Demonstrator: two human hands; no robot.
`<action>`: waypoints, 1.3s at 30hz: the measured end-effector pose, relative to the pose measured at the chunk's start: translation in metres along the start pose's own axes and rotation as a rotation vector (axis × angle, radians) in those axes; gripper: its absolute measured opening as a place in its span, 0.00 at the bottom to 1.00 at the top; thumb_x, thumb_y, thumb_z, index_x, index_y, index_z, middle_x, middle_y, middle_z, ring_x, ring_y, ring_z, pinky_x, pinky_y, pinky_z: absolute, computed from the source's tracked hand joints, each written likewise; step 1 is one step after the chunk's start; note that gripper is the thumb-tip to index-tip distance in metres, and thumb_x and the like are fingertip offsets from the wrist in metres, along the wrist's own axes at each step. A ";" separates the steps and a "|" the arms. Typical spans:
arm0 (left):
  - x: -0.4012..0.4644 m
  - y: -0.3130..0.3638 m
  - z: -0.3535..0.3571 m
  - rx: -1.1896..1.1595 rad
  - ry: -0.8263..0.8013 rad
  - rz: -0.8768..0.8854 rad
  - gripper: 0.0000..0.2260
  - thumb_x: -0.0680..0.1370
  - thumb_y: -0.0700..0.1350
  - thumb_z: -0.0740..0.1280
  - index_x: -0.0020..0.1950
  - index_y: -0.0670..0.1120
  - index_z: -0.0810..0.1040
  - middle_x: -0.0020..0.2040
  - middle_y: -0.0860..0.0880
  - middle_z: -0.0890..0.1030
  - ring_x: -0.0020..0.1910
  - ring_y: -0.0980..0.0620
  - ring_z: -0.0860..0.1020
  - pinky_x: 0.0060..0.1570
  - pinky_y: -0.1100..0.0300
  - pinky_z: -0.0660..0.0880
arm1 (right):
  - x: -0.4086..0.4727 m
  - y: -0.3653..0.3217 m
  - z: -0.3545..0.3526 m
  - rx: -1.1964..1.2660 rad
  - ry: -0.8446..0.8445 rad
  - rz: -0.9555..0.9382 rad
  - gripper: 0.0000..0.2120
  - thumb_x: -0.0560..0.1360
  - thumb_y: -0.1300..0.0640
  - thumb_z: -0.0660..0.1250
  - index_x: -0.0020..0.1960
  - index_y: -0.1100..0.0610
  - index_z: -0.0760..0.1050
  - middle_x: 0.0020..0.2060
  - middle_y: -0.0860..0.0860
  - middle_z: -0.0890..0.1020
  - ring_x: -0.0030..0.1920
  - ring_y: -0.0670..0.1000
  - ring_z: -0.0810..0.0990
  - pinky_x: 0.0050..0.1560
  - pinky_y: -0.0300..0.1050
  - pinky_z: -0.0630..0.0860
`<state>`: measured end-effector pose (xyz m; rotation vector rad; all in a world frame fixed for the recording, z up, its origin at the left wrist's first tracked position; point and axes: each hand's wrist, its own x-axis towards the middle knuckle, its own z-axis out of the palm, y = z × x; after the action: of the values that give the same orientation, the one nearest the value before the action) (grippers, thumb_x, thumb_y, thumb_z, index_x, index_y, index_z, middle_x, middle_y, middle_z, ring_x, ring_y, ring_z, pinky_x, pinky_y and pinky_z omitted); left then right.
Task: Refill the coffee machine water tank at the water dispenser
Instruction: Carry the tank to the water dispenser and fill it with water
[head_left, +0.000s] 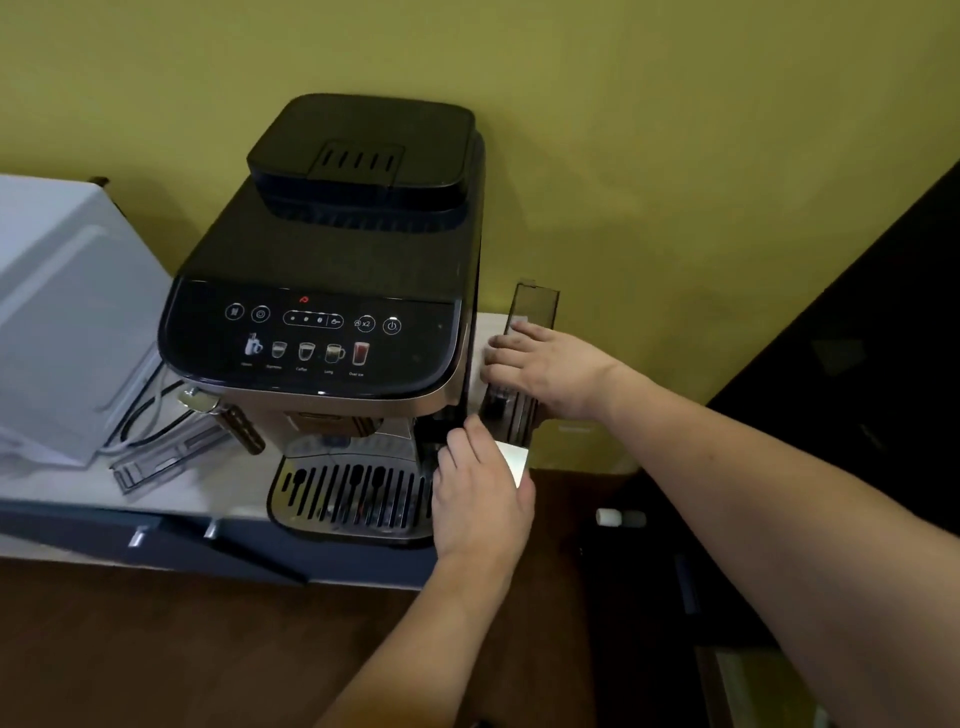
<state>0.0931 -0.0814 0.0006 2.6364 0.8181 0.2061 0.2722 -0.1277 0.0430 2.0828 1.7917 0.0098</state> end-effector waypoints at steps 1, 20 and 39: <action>-0.004 -0.001 -0.004 -0.004 0.004 0.030 0.37 0.75 0.57 0.69 0.75 0.42 0.57 0.63 0.45 0.69 0.60 0.48 0.71 0.59 0.54 0.74 | -0.005 0.000 -0.003 0.002 0.013 -0.007 0.36 0.72 0.58 0.72 0.75 0.51 0.60 0.74 0.53 0.67 0.77 0.56 0.58 0.78 0.54 0.48; -0.083 -0.080 -0.167 -0.037 -0.087 0.752 0.35 0.69 0.60 0.70 0.71 0.52 0.61 0.55 0.54 0.69 0.52 0.54 0.69 0.51 0.59 0.71 | -0.139 -0.170 -0.121 0.344 0.226 0.567 0.36 0.66 0.47 0.77 0.69 0.57 0.69 0.64 0.52 0.76 0.66 0.54 0.73 0.65 0.48 0.69; -0.269 0.018 -0.133 -0.044 -0.170 1.034 0.36 0.70 0.64 0.67 0.74 0.52 0.62 0.57 0.55 0.71 0.54 0.57 0.69 0.47 0.66 0.63 | -0.366 -0.307 -0.086 0.444 0.203 0.897 0.37 0.65 0.42 0.77 0.69 0.50 0.67 0.64 0.47 0.75 0.65 0.48 0.73 0.65 0.44 0.71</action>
<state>-0.1505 -0.2078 0.1218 2.7177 -0.6471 0.2418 -0.1081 -0.4188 0.1212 3.1315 0.8389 0.0767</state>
